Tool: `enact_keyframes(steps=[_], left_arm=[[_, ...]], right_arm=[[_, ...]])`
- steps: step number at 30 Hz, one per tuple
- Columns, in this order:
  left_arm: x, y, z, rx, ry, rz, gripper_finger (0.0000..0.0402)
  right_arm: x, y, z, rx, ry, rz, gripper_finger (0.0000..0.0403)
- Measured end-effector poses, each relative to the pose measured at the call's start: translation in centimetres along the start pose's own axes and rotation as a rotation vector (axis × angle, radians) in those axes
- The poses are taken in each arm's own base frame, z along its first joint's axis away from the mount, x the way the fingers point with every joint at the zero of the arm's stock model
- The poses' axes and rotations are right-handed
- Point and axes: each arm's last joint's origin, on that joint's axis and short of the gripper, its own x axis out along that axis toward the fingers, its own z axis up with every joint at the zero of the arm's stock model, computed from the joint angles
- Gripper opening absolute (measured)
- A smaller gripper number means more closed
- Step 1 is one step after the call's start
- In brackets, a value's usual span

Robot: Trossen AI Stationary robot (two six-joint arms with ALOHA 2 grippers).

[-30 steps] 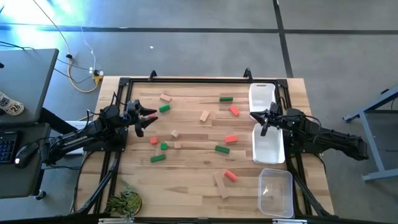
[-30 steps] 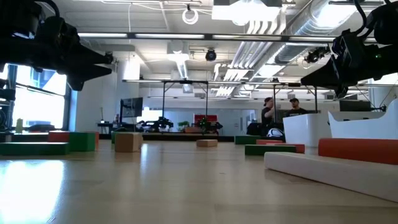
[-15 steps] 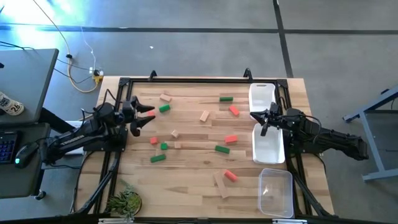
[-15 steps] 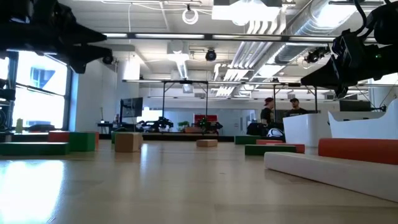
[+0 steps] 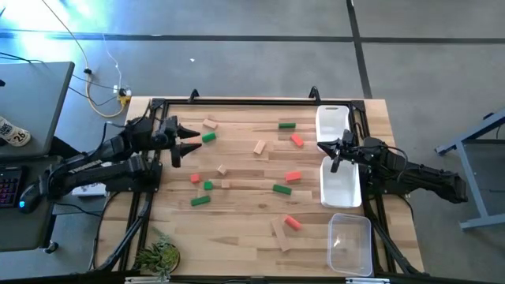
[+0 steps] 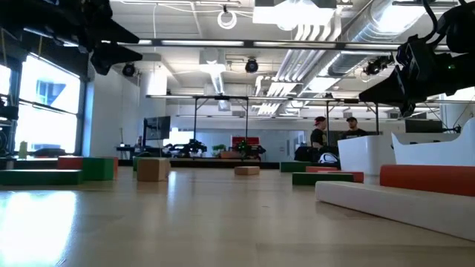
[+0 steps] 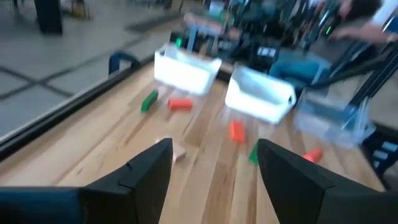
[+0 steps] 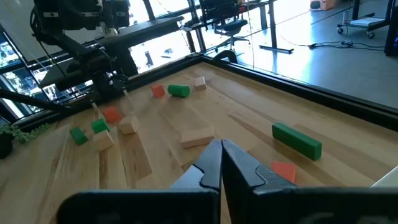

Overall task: Sort & place blocks by color
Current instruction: Put the brown block into the top white bin

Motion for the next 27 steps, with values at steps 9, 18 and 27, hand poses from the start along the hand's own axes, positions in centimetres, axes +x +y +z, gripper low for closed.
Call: enact_keyframes(steps=[9, 18, 27], left_arm=[[1.8, 0.0, 3.4, -0.115, 0.173, 0.086, 0.0223], [4.6, -0.4, 5.1, -0.189, 0.156, 0.055, 0.0223], [6.6, -1.4, 5.4, -0.248, 0.117, -0.015, 0.0223]], right_arm=[[0.0, 0.0, 0.0, 0.000, 0.001, 0.000, 0.0000], [0.0, 0.0, 0.0, 0.000, 0.000, 0.000, 0.0000], [0.0, 0.0, 0.0, 0.000, 0.000, 0.000, 0.0000]])
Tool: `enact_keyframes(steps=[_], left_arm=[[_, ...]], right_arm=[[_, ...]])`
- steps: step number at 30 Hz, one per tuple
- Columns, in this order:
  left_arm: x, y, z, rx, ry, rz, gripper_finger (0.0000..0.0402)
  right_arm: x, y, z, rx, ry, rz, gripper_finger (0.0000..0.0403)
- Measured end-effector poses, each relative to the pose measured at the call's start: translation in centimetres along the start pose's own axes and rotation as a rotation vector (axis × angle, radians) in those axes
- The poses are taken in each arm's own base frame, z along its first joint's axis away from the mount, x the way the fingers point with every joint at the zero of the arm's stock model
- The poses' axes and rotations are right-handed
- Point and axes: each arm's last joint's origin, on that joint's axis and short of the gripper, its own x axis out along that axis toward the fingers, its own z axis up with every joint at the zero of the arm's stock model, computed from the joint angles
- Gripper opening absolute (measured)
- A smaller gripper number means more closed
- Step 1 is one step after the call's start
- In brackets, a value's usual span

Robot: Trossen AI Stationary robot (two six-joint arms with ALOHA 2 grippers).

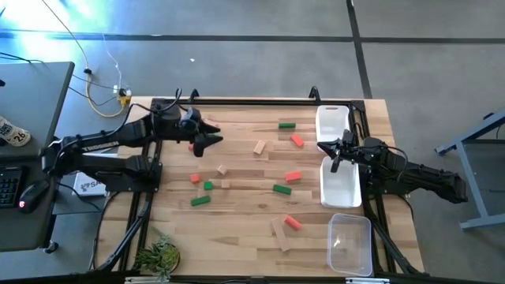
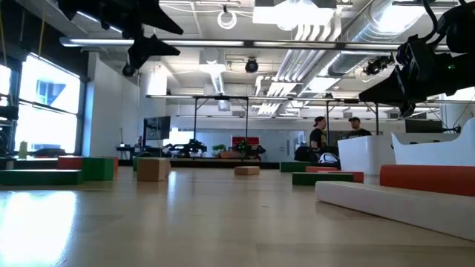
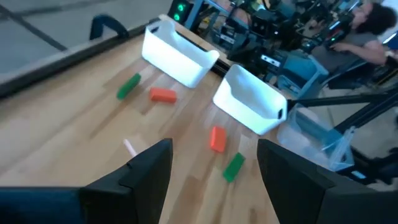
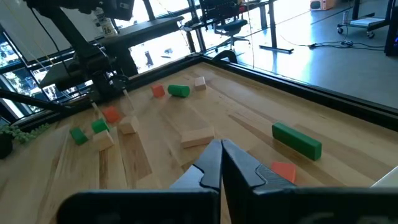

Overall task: Sort & place blocks by color
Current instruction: Put the brown block into the top white bin

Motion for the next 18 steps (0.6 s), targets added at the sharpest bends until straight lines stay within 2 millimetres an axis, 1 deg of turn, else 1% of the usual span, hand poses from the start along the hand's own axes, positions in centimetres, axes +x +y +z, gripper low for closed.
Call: enact_keyframes(steps=[2, 4, 8, 12, 18], left_arm=[[0.4, -0.4, -0.3, -0.042, 0.018, -0.020, 0.0223], [0.5, -1.1, -0.4, -0.049, 0.013, -0.057, 0.0223], [0.6, -2.5, -0.1, -0.072, -0.047, -0.124, 0.0223], [0.5, -3.3, 0.2, -0.103, -0.102, -0.158, 0.0223], [-0.1, -4.4, 1.7, -0.107, -0.110, -0.178, 0.0223]], right_arm=[[0.0, 0.0, 0.0, 0.000, 0.000, 0.000, 0.0000], [0.0, 0.0, 0.0, 0.000, 0.000, 0.000, 0.0000], [0.0, 0.0, 0.0, 0.000, 0.000, 0.000, 0.0000], [0.0, 0.0, 0.0, 0.000, 0.000, 0.000, 0.0000], [0.0, 0.0, 0.0, 0.000, 0.000, 0.000, 0.0000]])
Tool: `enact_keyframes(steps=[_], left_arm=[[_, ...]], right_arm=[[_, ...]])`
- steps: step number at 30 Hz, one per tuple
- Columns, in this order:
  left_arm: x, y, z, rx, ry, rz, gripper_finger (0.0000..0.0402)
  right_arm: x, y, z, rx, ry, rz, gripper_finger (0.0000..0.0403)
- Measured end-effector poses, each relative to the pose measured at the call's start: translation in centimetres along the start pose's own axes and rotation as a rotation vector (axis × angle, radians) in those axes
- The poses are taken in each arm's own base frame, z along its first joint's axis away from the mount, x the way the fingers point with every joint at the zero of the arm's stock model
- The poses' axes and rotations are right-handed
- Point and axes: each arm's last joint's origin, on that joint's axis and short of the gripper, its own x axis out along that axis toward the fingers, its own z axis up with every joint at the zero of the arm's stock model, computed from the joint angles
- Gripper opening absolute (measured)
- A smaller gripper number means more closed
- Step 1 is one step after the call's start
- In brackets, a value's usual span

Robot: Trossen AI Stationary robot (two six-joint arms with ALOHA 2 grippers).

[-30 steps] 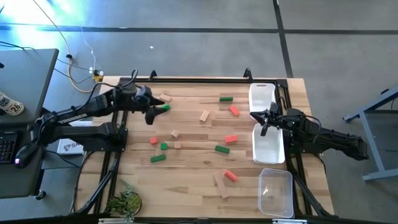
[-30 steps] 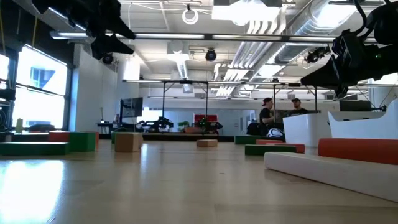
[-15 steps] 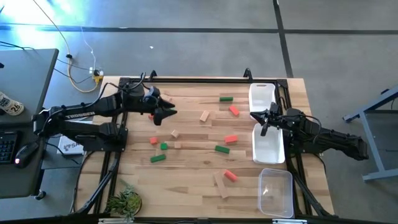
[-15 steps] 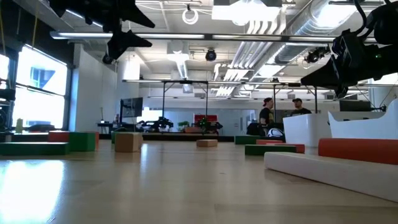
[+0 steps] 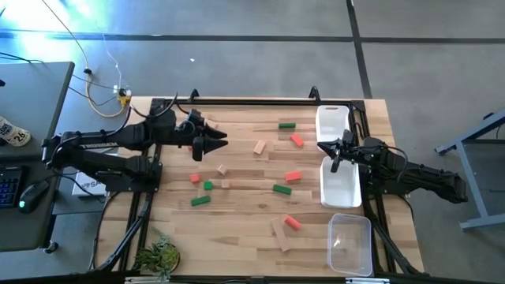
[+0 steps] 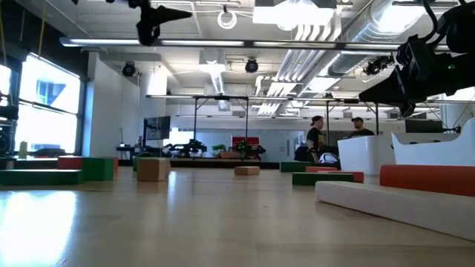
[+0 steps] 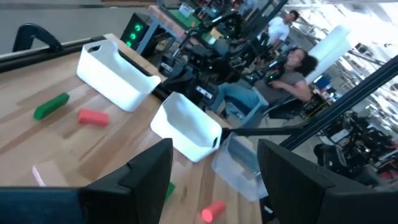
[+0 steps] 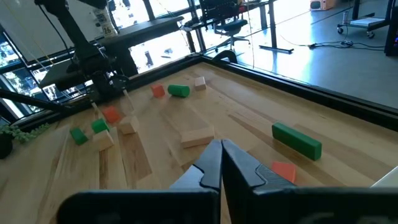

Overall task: Sort & place blocks by color
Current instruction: Put the brown block into the top white bin

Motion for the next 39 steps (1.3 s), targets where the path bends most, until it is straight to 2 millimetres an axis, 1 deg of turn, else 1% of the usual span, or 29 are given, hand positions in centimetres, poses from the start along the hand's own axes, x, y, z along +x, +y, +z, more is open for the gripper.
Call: enact_keyframes(steps=[2, 5, 8, 13, 16, 19, 28, 39], left_arm=[[0.0, -0.5, 0.6, 0.011, 0.018, 0.027, 0.0223], [0.0, -0.9, 1.4, 0.048, 0.056, 0.113, 0.0223], [0.4, -1.0, 1.3, 0.066, 0.140, 0.234, 0.0223], [1.2, -0.6, -0.3, 0.100, 0.295, 0.436, 0.0223], [2.0, 0.0, -1.6, 0.111, 0.362, 0.546, 0.0223], [3.1, 0.4, -2.6, 0.110, 0.406, 0.618, 0.0223], [6.2, 1.7, -5.5, 0.096, 0.522, 0.715, 0.0223], [8.6, 3.3, -8.0, 0.041, 0.608, 0.815, 0.0223]], right_arm=[[0.0, 0.0, 0.0, 0.000, 0.000, 0.000, 0.0000], [0.0, 0.0, 0.0, 0.000, -0.001, 0.000, 0.0000], [0.0, 0.0, 0.0, 0.000, -0.001, 0.000, 0.0000], [0.0, 0.0, 0.0, 0.000, 0.000, 0.000, 0.0000], [0.0, 0.0, 0.0, 0.000, -0.001, 0.000, 0.0000], [0.0, 0.0, 0.0, 0.000, -0.001, 0.000, 0.0000], [0.0, 0.0, 0.0, 0.000, 0.000, -0.001, 0.0000], [0.0, 0.0, 0.0, 0.000, 0.000, 0.000, 0.0000]])
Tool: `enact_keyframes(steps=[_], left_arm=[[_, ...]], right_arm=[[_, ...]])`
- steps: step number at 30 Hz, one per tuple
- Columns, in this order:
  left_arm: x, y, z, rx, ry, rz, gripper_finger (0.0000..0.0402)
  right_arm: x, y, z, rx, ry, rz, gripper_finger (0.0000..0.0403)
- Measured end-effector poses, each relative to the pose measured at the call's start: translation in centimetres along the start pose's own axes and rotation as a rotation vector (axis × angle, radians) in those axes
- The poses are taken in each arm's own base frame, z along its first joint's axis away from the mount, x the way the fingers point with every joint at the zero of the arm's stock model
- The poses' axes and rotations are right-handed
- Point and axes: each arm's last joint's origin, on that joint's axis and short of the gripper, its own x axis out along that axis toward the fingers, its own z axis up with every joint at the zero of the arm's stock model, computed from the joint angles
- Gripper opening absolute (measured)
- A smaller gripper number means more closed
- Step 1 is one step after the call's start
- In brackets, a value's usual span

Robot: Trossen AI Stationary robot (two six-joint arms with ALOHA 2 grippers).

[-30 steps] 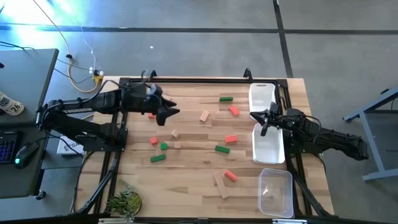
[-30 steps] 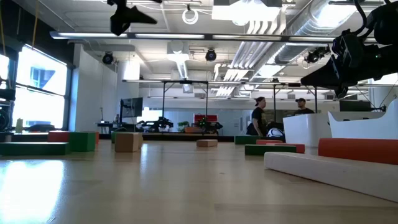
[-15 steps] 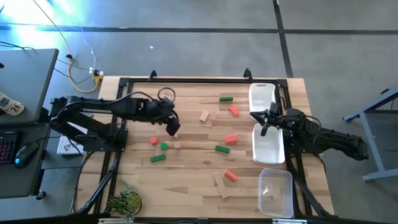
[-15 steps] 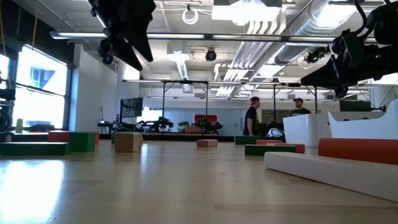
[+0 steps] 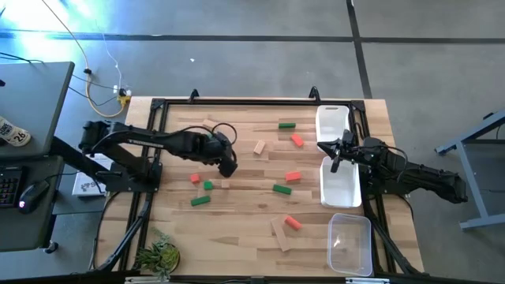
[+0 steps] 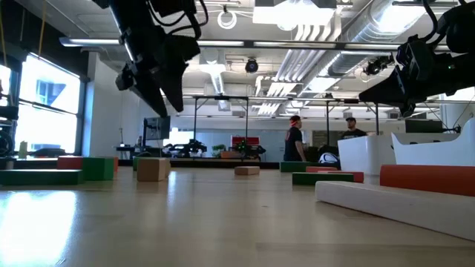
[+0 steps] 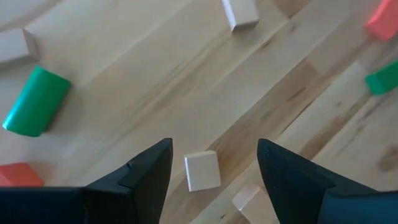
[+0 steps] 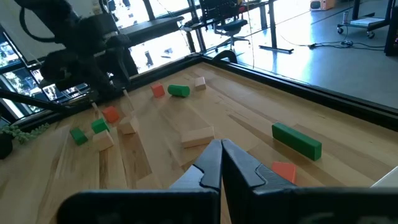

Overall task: Sort & place blocks by color
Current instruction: Put the brown block into the top white bin

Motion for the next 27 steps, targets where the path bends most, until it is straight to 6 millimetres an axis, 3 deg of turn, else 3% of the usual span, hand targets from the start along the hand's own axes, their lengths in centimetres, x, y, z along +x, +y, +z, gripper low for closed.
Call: enact_keyframes(steps=[27], left_arm=[[6.2, -1.0, -1.9, 0.014, 0.215, 0.130, 0.0223]], right_arm=[[0.0, 0.0, 0.0, 0.000, -0.001, 0.000, 0.0000]])
